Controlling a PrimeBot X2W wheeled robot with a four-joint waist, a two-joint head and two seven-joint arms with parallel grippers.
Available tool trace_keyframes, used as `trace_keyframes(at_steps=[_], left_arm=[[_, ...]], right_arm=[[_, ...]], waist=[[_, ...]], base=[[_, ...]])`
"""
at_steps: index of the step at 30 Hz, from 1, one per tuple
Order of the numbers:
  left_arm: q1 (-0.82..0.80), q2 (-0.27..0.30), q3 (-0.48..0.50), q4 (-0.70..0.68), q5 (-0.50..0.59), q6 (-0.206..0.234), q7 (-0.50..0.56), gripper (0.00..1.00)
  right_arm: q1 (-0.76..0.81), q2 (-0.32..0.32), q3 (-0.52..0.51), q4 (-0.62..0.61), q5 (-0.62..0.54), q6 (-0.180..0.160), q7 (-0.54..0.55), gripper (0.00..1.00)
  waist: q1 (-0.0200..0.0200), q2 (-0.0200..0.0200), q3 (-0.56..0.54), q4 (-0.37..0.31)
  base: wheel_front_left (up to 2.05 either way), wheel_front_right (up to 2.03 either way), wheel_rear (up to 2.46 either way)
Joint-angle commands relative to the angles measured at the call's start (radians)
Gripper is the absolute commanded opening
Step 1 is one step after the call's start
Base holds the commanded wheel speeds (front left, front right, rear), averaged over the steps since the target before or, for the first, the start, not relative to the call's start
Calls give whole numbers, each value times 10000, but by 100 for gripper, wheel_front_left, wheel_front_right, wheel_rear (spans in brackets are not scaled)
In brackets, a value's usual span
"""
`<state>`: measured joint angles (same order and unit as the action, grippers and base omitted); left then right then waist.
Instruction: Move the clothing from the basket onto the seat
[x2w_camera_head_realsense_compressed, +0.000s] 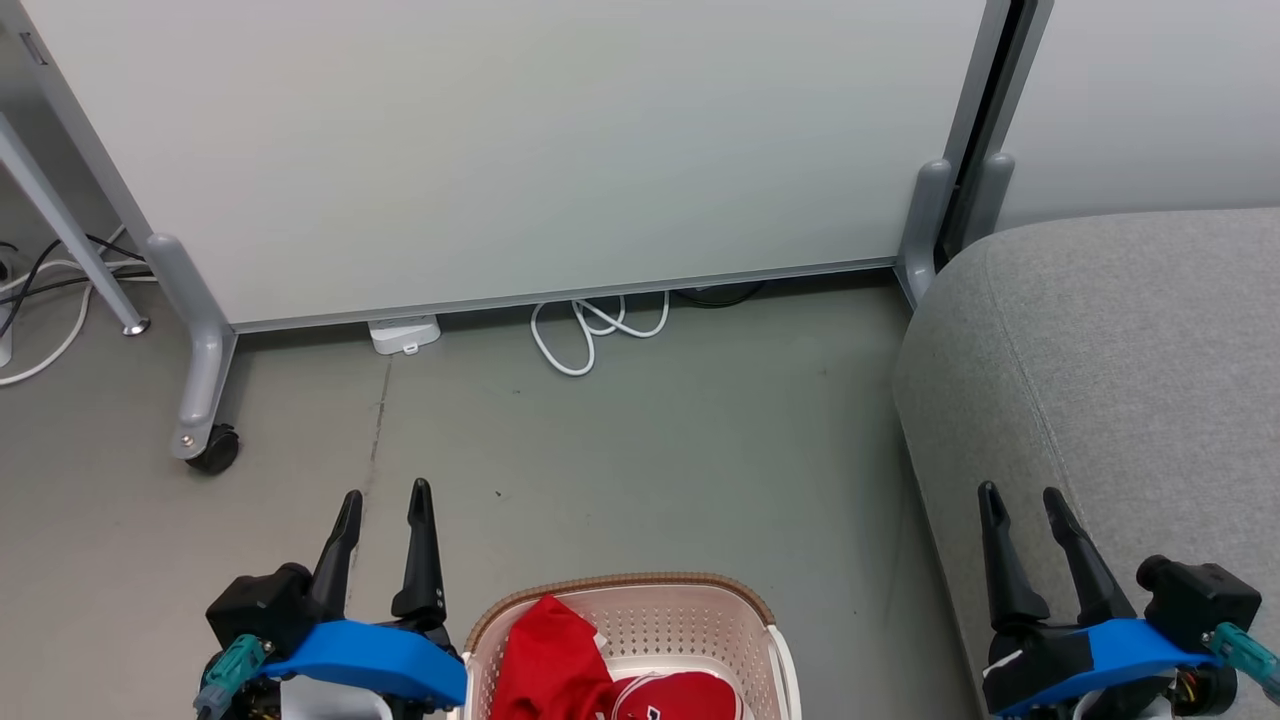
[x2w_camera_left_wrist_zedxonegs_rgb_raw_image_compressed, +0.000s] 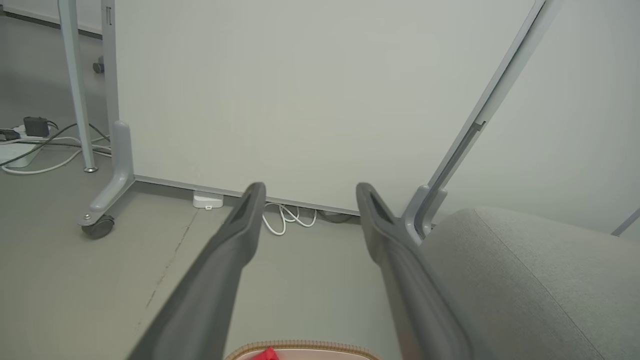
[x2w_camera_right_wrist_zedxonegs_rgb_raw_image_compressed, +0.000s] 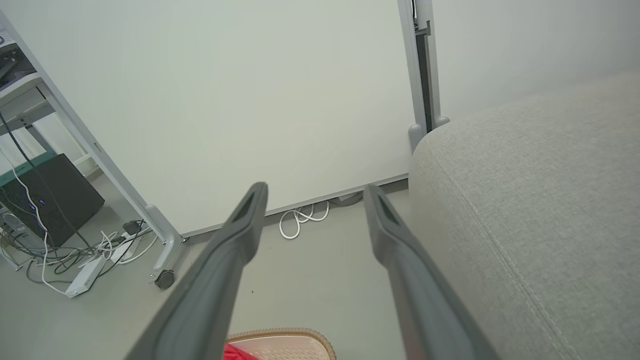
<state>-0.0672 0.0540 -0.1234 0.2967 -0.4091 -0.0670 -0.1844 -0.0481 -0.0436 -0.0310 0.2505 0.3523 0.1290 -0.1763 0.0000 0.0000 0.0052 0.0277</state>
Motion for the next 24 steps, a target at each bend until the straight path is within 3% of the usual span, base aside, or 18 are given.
trace_keyframes(at_steps=[1,24], left_arm=[[-221,45,-36,-26,199,34,-73,100],[-200,-9,-63,159,1594,234,-559,100]], right_arm=[[32,-80,6,-83,-185,18,-68,100],[188,-90,21,-135,-1967,24,-503,100]], waist=[[0,0,-1,4],[0,0,-41,161]], base=[[0,0,0],[0,0,0]])
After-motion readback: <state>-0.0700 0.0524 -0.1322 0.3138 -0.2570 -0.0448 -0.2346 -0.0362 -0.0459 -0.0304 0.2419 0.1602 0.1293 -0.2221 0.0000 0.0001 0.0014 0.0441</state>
